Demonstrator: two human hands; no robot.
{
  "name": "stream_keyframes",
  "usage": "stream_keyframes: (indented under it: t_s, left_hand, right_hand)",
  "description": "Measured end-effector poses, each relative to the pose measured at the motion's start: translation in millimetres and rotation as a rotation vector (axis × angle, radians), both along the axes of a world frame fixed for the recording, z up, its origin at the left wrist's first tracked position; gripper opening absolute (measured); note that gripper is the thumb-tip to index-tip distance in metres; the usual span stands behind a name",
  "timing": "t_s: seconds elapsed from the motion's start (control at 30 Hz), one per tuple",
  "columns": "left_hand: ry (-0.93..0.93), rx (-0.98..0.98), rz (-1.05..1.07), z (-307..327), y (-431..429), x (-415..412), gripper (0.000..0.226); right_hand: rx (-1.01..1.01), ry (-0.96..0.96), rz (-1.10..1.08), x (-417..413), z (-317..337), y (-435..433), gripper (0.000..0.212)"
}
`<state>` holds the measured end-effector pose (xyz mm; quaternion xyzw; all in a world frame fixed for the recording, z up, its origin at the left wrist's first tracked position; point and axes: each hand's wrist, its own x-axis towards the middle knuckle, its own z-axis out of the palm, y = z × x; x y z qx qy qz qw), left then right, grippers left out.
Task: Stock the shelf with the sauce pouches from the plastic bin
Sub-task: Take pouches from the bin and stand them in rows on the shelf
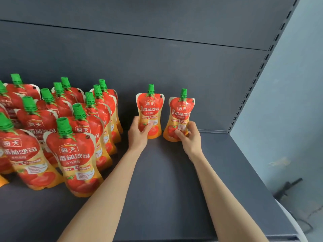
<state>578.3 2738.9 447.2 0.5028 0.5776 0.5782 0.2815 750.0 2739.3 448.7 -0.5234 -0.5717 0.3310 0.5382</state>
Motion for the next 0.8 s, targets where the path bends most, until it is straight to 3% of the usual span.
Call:
stream_keyframes:
  t_s: [0.8]
  left_hand:
    - [-0.012,-0.032,0.047,-7,4,-22,0.033]
  right_hand:
    - [-0.053,-0.061,-0.038,-35,6,6,0.041]
